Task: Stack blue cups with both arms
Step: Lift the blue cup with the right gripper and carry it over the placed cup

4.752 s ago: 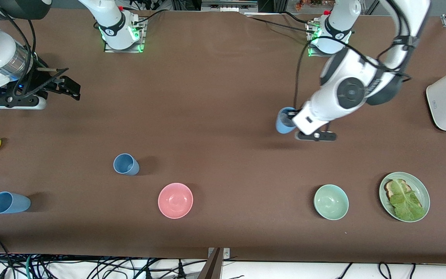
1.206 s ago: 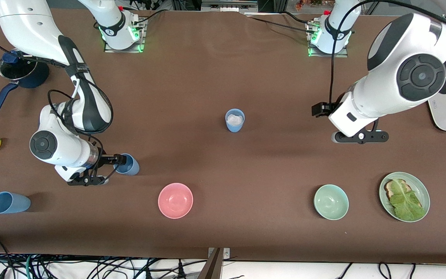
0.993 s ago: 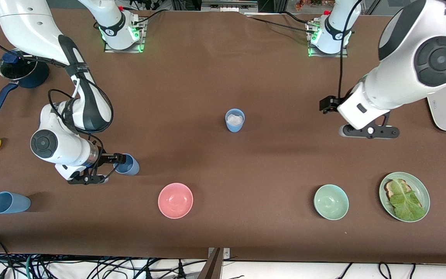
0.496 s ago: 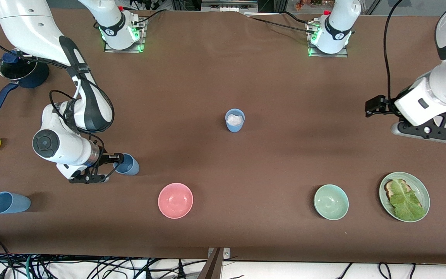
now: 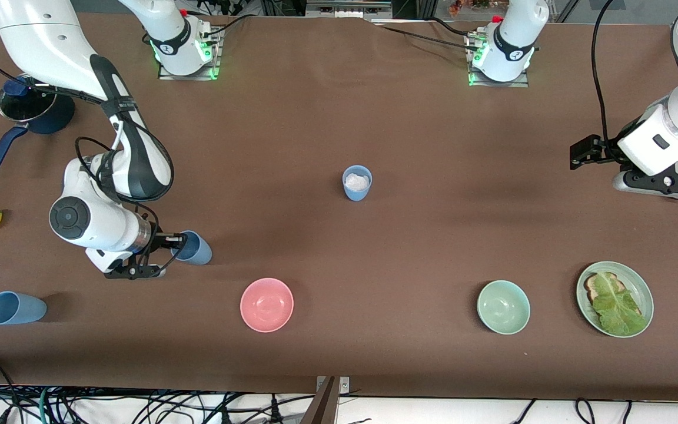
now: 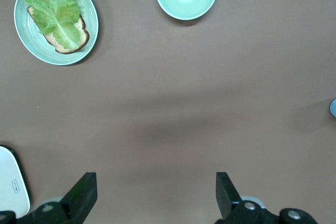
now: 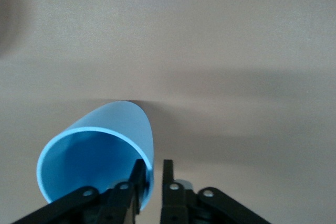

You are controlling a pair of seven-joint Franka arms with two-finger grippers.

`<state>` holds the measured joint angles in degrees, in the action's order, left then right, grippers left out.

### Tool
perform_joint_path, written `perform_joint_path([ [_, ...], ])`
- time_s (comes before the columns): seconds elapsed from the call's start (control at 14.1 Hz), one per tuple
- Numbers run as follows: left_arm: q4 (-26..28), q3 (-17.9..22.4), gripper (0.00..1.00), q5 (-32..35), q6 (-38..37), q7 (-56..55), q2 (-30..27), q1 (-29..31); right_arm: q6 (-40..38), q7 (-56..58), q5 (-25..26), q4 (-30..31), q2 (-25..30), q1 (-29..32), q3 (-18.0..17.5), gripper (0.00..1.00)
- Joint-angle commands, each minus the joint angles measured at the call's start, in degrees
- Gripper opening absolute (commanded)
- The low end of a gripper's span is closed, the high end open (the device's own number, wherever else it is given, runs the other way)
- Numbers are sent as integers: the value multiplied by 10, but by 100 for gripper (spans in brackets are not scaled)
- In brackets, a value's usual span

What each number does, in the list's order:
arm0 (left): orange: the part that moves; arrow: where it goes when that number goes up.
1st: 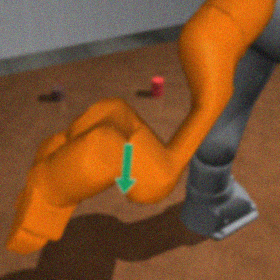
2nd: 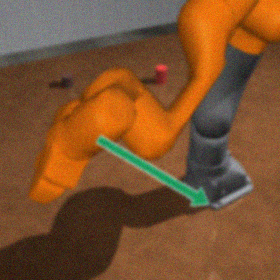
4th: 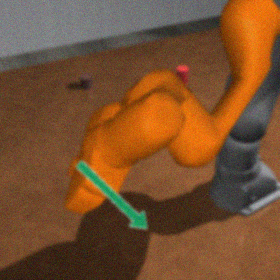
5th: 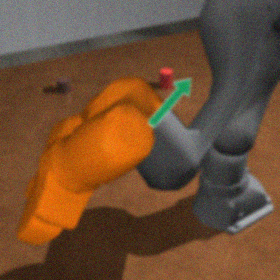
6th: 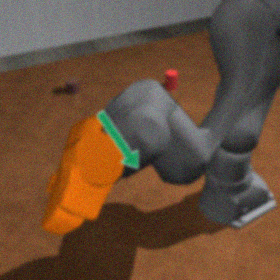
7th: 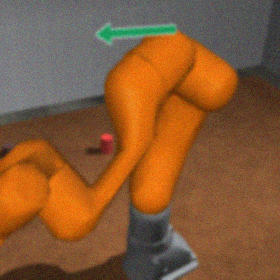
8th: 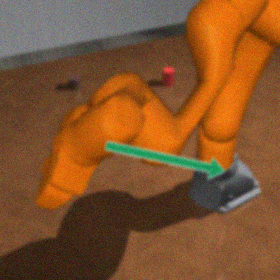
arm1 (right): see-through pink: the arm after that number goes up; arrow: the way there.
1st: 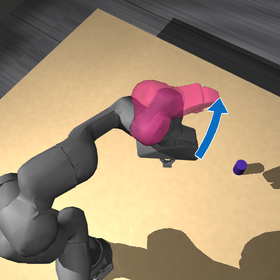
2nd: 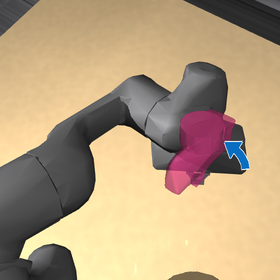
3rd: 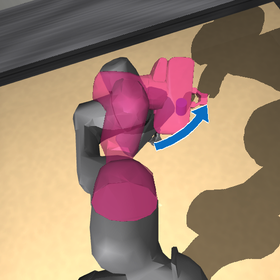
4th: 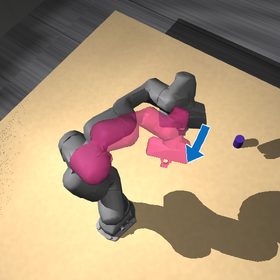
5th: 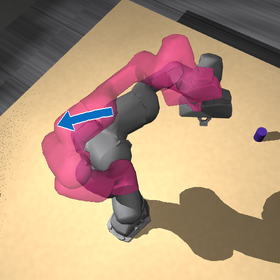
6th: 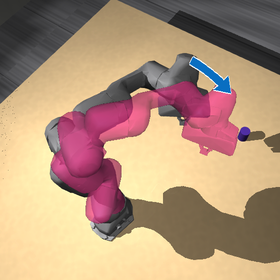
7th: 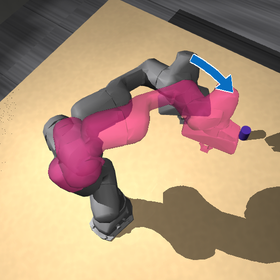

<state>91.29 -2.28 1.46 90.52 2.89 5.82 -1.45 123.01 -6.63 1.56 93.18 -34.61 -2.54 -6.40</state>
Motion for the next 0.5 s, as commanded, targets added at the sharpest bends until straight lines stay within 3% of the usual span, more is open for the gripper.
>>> perform_joint_path([
  [0.0,13,2,100,-9,9,8,-12,-1,4,-7,-9,14,13,-2,-1,6],
  [0.07,13,2,100,-9,9,8,-12,0,3,-7,-9,12,13,-2,-2,0],
  [0.21,14,3,100,-8,7,8,-12,0,0,-10,-9,6,17,-4,-3,0],
  [0.43,14,2,100,-8,5,7,-12,0,-84,-39,-9,-48,27,-5,-23,0],
])
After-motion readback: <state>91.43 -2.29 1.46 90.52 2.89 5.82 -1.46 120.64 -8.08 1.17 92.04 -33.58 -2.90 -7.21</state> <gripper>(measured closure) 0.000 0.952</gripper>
